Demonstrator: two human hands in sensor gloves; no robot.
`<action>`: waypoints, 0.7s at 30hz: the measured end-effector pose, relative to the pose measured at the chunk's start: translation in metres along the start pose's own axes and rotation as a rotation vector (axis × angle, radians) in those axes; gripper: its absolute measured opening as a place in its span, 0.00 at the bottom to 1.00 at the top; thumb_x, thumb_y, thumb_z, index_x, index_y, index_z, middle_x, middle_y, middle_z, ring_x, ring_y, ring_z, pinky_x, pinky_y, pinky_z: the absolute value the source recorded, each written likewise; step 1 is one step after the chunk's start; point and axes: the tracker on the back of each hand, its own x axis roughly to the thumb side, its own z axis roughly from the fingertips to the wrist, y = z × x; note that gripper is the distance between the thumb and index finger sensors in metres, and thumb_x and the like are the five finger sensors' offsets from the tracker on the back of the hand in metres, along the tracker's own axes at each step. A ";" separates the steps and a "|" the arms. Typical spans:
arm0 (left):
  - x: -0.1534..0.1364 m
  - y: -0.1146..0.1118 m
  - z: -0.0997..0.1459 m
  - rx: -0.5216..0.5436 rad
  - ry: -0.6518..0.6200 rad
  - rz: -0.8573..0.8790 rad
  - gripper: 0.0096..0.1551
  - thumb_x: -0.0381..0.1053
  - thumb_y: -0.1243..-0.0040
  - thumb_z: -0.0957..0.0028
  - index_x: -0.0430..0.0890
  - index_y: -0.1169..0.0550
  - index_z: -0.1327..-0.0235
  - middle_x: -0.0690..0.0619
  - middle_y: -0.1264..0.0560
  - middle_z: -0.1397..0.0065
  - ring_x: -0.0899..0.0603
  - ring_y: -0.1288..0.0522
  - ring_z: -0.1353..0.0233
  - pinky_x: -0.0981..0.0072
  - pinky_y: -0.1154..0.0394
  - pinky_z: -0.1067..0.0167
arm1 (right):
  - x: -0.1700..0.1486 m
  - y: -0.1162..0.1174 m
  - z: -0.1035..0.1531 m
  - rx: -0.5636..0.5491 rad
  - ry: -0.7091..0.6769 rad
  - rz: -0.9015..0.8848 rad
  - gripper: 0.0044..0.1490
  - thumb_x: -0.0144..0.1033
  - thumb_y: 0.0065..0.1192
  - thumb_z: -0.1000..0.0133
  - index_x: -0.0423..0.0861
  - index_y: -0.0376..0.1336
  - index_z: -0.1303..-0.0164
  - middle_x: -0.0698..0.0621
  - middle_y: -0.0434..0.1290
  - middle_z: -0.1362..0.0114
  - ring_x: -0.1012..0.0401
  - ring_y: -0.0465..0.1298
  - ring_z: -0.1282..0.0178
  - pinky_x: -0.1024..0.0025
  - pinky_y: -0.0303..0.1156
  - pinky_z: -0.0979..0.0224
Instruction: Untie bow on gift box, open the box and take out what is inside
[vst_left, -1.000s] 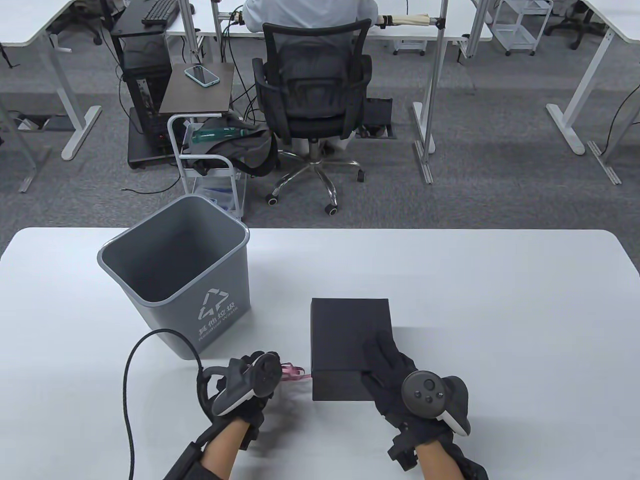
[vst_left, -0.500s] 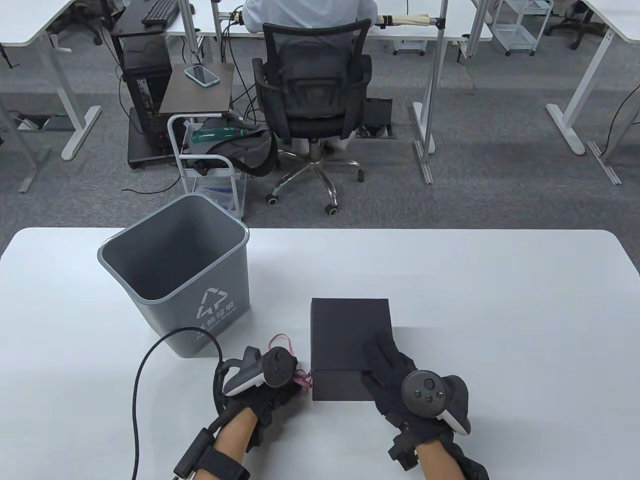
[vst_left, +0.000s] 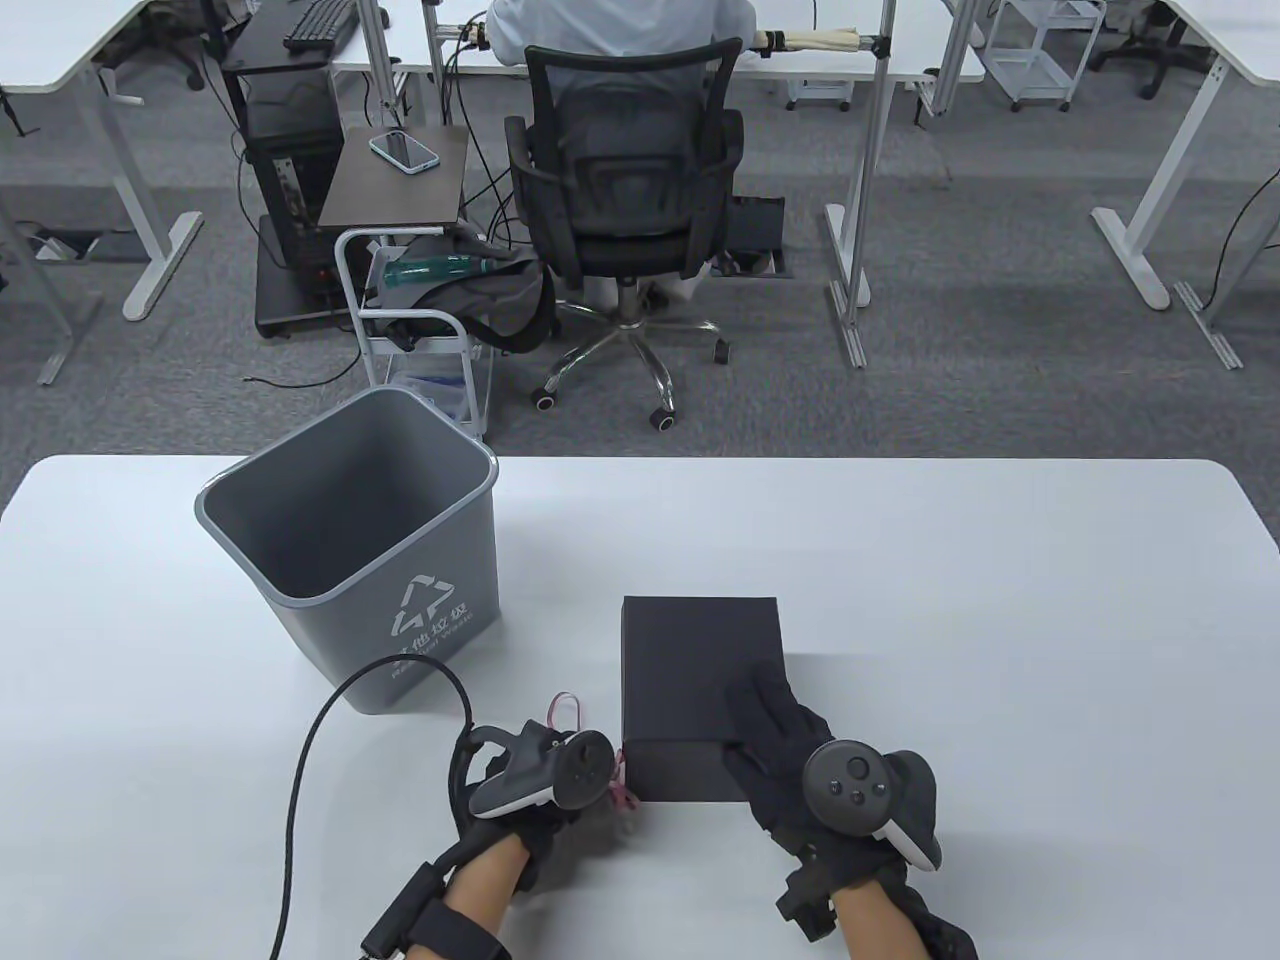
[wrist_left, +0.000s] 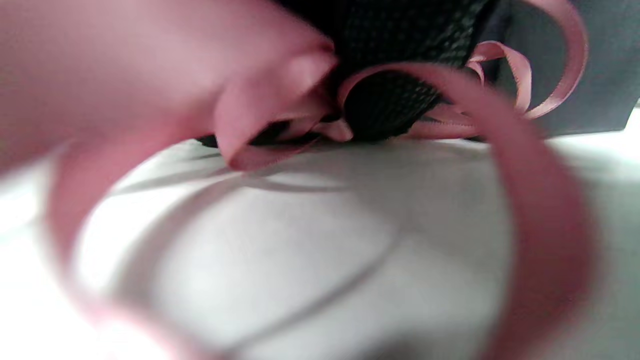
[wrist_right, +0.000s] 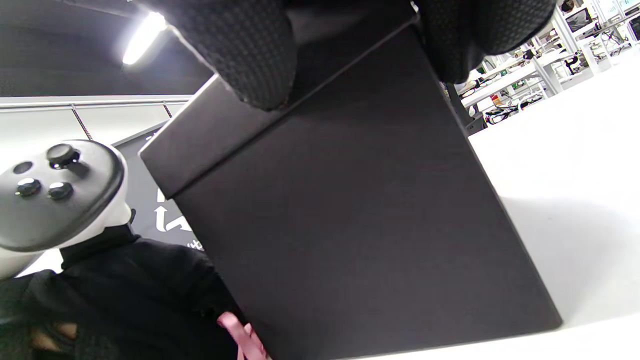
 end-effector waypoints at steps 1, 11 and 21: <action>0.000 -0.001 0.001 -0.014 0.000 -0.020 0.21 0.52 0.28 0.47 0.45 0.16 0.45 0.46 0.14 0.50 0.45 0.14 0.53 0.56 0.14 0.52 | 0.000 0.000 0.000 0.000 0.000 0.000 0.43 0.44 0.64 0.35 0.51 0.50 0.11 0.48 0.46 0.09 0.31 0.66 0.26 0.39 0.63 0.26; -0.035 0.020 0.025 0.013 0.072 0.079 0.21 0.53 0.29 0.47 0.45 0.15 0.45 0.47 0.13 0.52 0.46 0.13 0.55 0.58 0.13 0.55 | 0.000 0.000 0.000 0.002 -0.001 -0.001 0.43 0.44 0.64 0.34 0.51 0.50 0.11 0.47 0.46 0.09 0.31 0.66 0.26 0.39 0.63 0.26; -0.057 0.075 0.070 0.132 0.056 0.101 0.21 0.53 0.29 0.47 0.45 0.15 0.45 0.47 0.13 0.52 0.46 0.13 0.56 0.58 0.13 0.56 | 0.000 0.000 0.000 0.000 0.001 -0.001 0.43 0.44 0.64 0.34 0.51 0.50 0.11 0.48 0.46 0.09 0.31 0.66 0.26 0.39 0.63 0.26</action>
